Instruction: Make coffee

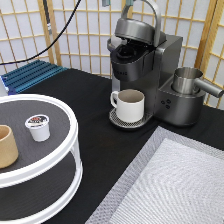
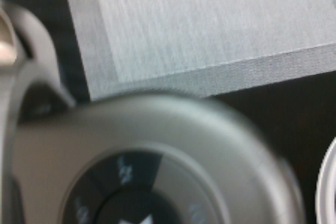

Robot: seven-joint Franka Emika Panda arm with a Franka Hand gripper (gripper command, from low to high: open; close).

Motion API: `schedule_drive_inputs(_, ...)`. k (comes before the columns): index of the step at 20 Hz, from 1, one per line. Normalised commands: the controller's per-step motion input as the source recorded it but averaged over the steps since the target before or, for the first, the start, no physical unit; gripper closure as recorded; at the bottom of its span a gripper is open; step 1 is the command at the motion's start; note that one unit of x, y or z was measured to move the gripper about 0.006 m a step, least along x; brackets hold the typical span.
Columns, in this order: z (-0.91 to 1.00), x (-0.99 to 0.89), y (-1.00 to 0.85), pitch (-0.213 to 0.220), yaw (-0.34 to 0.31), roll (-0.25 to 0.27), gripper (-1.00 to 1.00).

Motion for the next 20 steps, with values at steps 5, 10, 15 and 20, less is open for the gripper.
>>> schedule_drive_inputs(5, 0.4, 0.29, 0.61, 0.287, 0.128, -0.087, -1.0)
schedule_drive_inputs(10, 0.53, 0.44, 0.54, 0.267, 0.117, -0.057, -1.0)
schedule_drive_inputs(15, 0.75, 0.5, 0.14, 0.233, 0.033, -0.027, -1.0)
schedule_drive_inputs(20, 0.51, 0.2, -0.77, 0.03, 0.0, 0.162, -1.0)
